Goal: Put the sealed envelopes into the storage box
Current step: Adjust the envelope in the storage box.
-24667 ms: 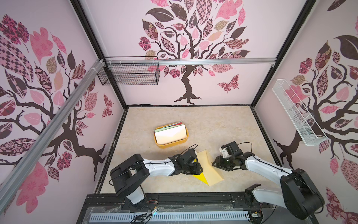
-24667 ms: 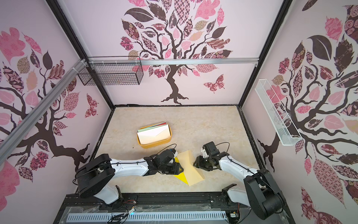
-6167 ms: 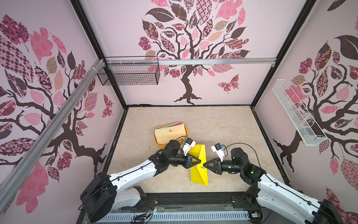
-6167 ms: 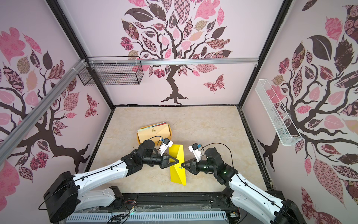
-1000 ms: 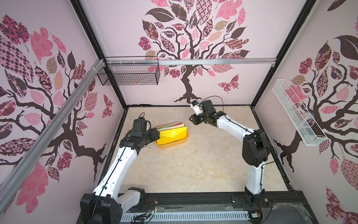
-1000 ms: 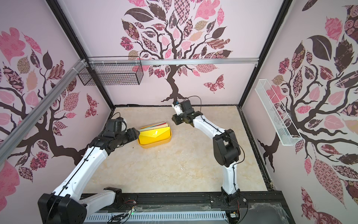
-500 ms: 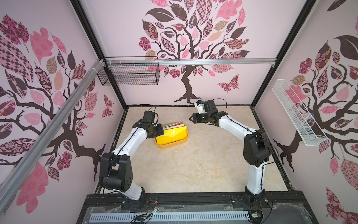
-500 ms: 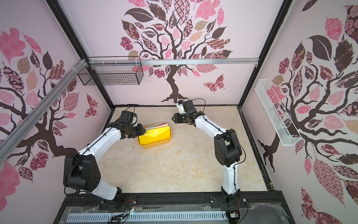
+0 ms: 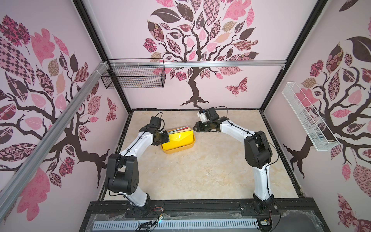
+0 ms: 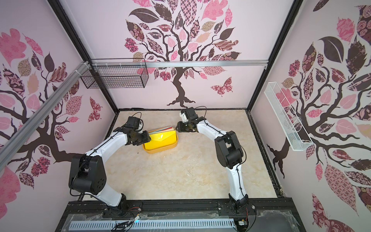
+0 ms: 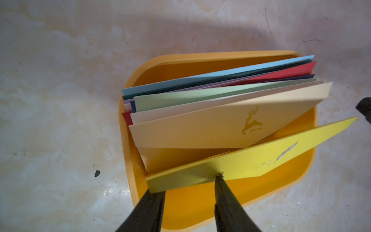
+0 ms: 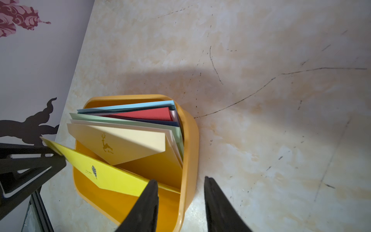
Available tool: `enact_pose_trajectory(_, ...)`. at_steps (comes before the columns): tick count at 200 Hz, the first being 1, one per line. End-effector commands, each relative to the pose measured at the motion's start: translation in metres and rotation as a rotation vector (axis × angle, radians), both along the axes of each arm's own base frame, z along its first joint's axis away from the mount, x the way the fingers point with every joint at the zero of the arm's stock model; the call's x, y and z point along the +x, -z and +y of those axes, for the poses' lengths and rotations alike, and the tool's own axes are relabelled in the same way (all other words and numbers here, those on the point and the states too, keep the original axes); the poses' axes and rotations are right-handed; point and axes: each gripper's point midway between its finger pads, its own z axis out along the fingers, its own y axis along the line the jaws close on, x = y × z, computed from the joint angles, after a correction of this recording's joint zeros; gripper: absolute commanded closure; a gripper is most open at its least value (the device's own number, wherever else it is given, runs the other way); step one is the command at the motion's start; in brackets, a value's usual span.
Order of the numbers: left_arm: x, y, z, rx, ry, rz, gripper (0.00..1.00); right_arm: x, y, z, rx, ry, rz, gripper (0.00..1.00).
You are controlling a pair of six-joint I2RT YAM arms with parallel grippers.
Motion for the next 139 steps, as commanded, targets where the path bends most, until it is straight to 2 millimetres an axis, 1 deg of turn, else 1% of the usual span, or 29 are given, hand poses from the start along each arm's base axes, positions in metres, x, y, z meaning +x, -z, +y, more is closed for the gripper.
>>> enact_pose_trajectory(1, 0.000, 0.003, 0.004, 0.006, 0.004, 0.019, 0.56, -0.003, 0.017, 0.015, -0.029, -0.040, 0.015, 0.58)
enact_pose_trajectory(24, -0.007, 0.006, 0.005, 0.005, 0.004, 0.031, 0.56, -0.002, 0.020, 0.022, -0.029, -0.054, 0.016, 0.58)
enact_pose_trajectory(41, -0.011, 0.003, 0.004, -0.001, 0.007, 0.019, 0.55, -0.002, 0.022, 0.028, -0.022, -0.068, 0.022, 0.58)
enact_pose_trajectory(64, -0.014, -0.009, 0.003, -0.014, 0.015, -0.009, 0.53, -0.001, 0.020, 0.037, -0.019, -0.092, 0.016, 0.58)
enact_pose_trajectory(100, -0.024, -0.026, 0.002, -0.028, 0.024, -0.040, 0.46, 0.000, 0.018, 0.046, -0.031, -0.125, 0.004, 0.58)
enact_pose_trajectory(112, -0.027, -0.030, 0.005, -0.025, 0.017, -0.056, 0.44, 0.000, 0.019, 0.049, -0.041, -0.137, -0.004, 0.58)
enact_pose_trajectory(139, -0.027, -0.036, 0.014, -0.052, -0.011, -0.067, 0.44, 0.000, 0.023, 0.054, -0.062, -0.167, -0.005, 0.58)
